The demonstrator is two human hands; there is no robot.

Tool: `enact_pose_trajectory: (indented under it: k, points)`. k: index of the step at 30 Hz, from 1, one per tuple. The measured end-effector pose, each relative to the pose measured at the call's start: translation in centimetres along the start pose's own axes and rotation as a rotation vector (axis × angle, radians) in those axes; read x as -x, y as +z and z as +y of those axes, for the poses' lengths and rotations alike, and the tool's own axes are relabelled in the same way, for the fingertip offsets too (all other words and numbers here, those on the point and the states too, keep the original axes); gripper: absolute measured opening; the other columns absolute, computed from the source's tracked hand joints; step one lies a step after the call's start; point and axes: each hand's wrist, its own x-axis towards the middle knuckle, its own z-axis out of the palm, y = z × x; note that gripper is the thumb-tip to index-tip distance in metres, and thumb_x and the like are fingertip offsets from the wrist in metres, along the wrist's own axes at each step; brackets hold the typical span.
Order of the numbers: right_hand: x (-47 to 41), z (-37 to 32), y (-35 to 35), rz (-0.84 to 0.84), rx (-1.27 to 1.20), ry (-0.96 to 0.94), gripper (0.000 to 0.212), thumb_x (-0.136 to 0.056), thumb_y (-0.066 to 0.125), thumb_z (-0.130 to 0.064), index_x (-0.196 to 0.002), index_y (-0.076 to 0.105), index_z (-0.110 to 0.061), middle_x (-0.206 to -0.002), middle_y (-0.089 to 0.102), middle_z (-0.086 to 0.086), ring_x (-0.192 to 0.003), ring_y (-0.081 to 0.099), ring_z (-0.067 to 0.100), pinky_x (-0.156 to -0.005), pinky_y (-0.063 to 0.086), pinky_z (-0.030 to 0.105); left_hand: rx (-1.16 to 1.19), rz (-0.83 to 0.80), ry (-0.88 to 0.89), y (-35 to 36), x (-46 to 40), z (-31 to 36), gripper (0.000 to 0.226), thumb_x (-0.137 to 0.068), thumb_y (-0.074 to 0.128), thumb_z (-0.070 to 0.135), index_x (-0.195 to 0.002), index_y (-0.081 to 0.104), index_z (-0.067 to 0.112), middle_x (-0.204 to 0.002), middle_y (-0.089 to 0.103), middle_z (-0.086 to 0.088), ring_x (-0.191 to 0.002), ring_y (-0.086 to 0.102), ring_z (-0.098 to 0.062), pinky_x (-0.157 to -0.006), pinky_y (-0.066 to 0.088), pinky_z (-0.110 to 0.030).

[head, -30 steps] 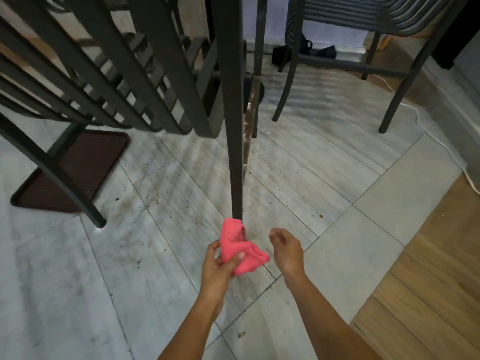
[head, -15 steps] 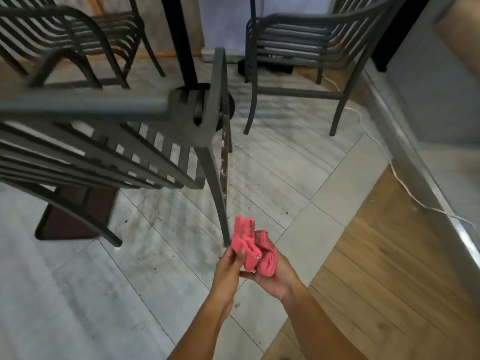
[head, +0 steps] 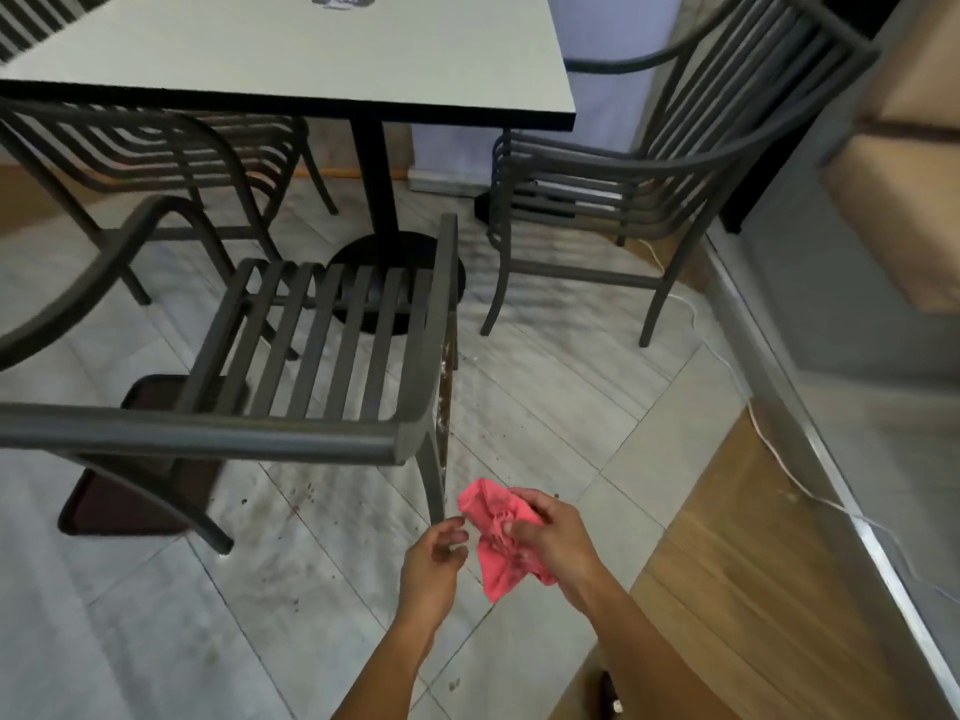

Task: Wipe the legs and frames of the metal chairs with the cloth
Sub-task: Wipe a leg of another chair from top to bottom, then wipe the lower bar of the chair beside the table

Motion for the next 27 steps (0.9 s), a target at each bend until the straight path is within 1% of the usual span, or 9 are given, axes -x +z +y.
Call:
enact_pose_trajectory:
  k: [4, 8, 12, 15, 16, 21, 24, 25, 27]
  points:
    - [-3.5, -1.6, 0.3, -0.013, 0.311, -0.096, 0.032, -0.074, 0.064, 0.008, -0.095, 0.069, -0.016, -0.095, 0.067, -0.001, -0.087, 0.065, 0.019, -0.078, 0.054, 0.027, 0.007, 0.081, -0.051, 1.2, -2.4, 0.3, 0.017, -0.089, 0.056, 0.002, -0.096, 0.066, 0.014, -0.092, 0.068, -0.003, -0.093, 0.064, -0.021, -0.081, 0.045, -0.027]
    - [-7.5, -2.9, 0.3, -0.095, 0.599, -0.238, 0.023, -0.075, 0.068, 0.001, -0.083, 0.07, -0.021, -0.09, 0.062, -0.003, -0.082, 0.061, 0.011, -0.072, 0.046, 0.013, -0.037, 0.209, -0.037, 3.7, -4.5, 1.3, 0.021, -0.09, 0.055, 0.009, -0.085, 0.062, 0.028, -0.094, 0.07, -0.002, -0.087, 0.065, -0.021, -0.08, 0.049, -0.029]
    - [-11.2, -4.1, -0.9, -0.284, 0.719, -0.349, 0.019, -0.076, 0.072, -0.002, -0.093, 0.072, -0.008, -0.092, 0.055, 0.001, -0.077, 0.056, 0.005, -0.068, 0.041, 0.001, 0.044, 0.362, -0.141, 6.9, -6.6, 2.2, 0.021, -0.09, 0.052, 0.003, -0.089, 0.061, 0.022, -0.095, 0.069, -0.007, -0.09, 0.063, -0.023, -0.087, 0.05, -0.035]
    - [-13.5, -3.9, -2.2, -0.416, 0.867, -0.367, 0.03, -0.074, 0.073, -0.002, -0.102, 0.069, -0.008, -0.101, 0.054, 0.004, -0.093, 0.058, 0.017, -0.079, 0.048, 0.013, 0.158, 0.473, -0.197, 9.5, -7.4, 2.3, 0.021, -0.09, 0.05, 0.0, -0.097, 0.062, 0.015, -0.096, 0.067, -0.007, -0.09, 0.06, -0.021, -0.083, 0.045, -0.027]
    - [-14.2, -3.7, -2.5, -0.454, 0.874, -0.357, 0.031, -0.074, 0.072, 0.0, -0.103, 0.069, -0.008, -0.101, 0.052, 0.003, -0.094, 0.058, 0.018, -0.08, 0.049, 0.015, 0.177, 0.501, -0.204, 10.2, -7.8, 2.3, 0.02, -0.091, 0.049, 0.001, -0.099, 0.063, 0.014, -0.096, 0.067, -0.006, -0.09, 0.06, -0.02, -0.083, 0.044, -0.027]
    - [-17.6, -2.9, -3.7, -0.542, 0.88, -0.267, 0.03, -0.077, 0.067, 0.004, -0.106, 0.066, -0.007, -0.102, 0.046, 0.002, -0.086, 0.055, 0.008, -0.071, 0.04, 0.0, 0.25, 0.601, -0.228, 12.1, -10.1, 1.1, 0.017, -0.093, 0.051, 0.009, -0.102, 0.063, 0.018, -0.093, 0.064, 0.003, -0.086, 0.059, -0.015, -0.078, 0.04, -0.024]
    - [-19.0, -2.0, -3.6, -0.548, 0.87, -0.253, 0.028, -0.079, 0.068, -0.002, -0.105, 0.065, -0.011, -0.106, 0.051, 0.005, -0.085, 0.053, 0.006, -0.07, 0.037, 0.002, 0.252, 0.644, -0.217, 12.3, -11.3, -0.6, 0.014, -0.093, 0.053, 0.013, -0.101, 0.062, 0.02, -0.094, 0.064, 0.005, -0.083, 0.06, -0.01, -0.07, 0.041, -0.02]
    - [-19.5, -1.6, -3.4, -0.553, 0.871, -0.249, 0.026, -0.079, 0.068, -0.003, -0.104, 0.065, -0.01, -0.103, 0.055, 0.005, -0.084, 0.054, 0.005, -0.069, 0.037, 0.003, 0.251, 0.652, -0.218, 12.3, -11.6, -1.3, 0.014, -0.092, 0.053, 0.013, -0.1, 0.061, 0.022, -0.094, 0.065, 0.005, -0.08, 0.059, -0.007, -0.066, 0.041, -0.017]
    - [-20.2, -1.2, -3.1, -0.578, 0.827, -0.255, 0.016, -0.083, 0.062, 0.004, -0.097, 0.066, -0.003, -0.084, 0.061, 0.003, -0.065, 0.058, -0.006, -0.058, 0.039, 0.001, 0.232, 0.668, -0.218, 12.2, -12.1, -2.8, 0.013, -0.091, 0.054, 0.013, -0.098, 0.06, 0.023, -0.094, 0.066, 0.004, -0.076, 0.059, -0.003, -0.063, 0.038, -0.011]
